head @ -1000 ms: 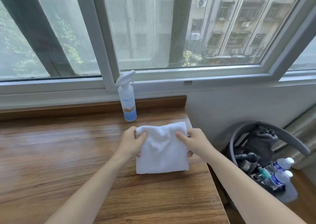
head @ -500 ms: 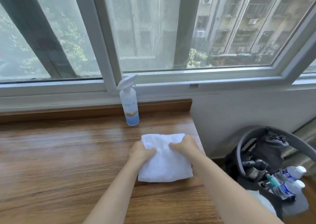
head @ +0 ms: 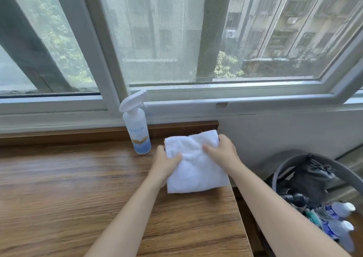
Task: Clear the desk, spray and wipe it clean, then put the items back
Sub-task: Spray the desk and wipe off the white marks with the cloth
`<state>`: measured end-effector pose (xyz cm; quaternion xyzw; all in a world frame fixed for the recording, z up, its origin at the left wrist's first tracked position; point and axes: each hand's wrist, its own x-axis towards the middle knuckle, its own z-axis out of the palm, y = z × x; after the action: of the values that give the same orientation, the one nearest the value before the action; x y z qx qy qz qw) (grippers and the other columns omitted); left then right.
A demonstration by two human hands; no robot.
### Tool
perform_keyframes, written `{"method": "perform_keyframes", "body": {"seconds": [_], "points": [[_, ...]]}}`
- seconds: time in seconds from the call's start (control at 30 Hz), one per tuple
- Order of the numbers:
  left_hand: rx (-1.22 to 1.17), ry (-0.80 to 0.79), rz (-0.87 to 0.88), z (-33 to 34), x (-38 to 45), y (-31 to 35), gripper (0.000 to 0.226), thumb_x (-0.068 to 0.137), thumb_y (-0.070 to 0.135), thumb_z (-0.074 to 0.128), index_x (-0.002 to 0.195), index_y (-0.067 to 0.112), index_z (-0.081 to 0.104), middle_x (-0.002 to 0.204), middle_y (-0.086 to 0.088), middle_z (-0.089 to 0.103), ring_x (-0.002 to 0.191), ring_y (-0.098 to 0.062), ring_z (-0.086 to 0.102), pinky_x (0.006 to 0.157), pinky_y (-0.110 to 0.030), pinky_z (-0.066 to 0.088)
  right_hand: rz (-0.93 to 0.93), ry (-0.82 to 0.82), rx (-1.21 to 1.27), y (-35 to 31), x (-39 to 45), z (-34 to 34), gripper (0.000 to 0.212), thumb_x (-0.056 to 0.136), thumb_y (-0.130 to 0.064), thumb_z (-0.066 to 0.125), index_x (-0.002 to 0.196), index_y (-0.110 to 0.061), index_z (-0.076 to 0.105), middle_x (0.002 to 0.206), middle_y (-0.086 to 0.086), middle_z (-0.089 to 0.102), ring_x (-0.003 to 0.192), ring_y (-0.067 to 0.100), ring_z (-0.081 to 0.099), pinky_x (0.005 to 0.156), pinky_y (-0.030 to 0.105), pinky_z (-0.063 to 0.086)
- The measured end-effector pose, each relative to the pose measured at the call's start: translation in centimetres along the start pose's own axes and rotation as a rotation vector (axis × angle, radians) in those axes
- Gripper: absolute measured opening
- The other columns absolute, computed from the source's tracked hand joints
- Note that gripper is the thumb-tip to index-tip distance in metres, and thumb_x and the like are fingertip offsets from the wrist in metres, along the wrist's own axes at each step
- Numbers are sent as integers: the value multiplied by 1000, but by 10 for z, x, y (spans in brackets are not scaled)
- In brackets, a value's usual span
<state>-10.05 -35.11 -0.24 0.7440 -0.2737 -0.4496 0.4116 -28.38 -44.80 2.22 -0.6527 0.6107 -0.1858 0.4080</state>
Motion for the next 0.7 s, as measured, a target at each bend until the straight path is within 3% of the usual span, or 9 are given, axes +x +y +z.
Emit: {"method": "perform_keyframes", "body": {"seconds": [0.07,0.13,0.2,0.27,0.37,0.47,0.7], "points": [[26,24,-6,5,19,9,55,87,34,77,126,12,46,117,-1,61,104,-19,65,90,-46,61,22,0,-15,0,23,1,32,83,-35,72,98,-12,55,101,3,62,88,17,60,63,30,43],[196,99,41,11,31,13,59,88,32,75,131,4,46,123,-9,60,109,-26,64,92,-46,58,54,-1,-66,-2,37,4,39,85,-37,73,103,-10,51,108,7,60,88,19,58,64,31,45],[460,219,164,16,31,13,66,92,23,72,146,4,39,141,-14,48,126,-32,54,102,-42,51,43,43,-323,0,39,8,52,89,-44,71,118,-9,47,119,12,54,103,29,56,80,38,49],[728,293,323,20,18,11,70,95,26,70,154,12,35,152,-12,38,137,-32,43,109,-43,45,-96,114,-600,7,31,14,53,93,-48,65,128,-13,47,126,13,50,116,34,50,93,44,45],[971,114,455,28,7,1,61,102,40,58,157,22,37,164,-7,28,149,-31,30,116,-45,34,-427,77,-702,23,12,28,48,96,-45,58,137,-22,51,139,9,46,125,32,45,97,44,40],[1035,-114,461,37,6,-15,60,110,45,42,165,28,22,175,-5,11,161,-30,7,129,-49,17,-526,-11,-796,44,4,44,50,99,-45,45,145,-24,44,149,10,40,134,32,41,96,44,40],[1113,-79,483,45,8,-31,59,113,46,25,168,31,10,177,-2,1,163,-28,-1,131,-50,10,-553,30,-835,57,-2,49,55,101,-45,27,148,-21,41,153,15,39,137,36,39,101,45,41]]}}
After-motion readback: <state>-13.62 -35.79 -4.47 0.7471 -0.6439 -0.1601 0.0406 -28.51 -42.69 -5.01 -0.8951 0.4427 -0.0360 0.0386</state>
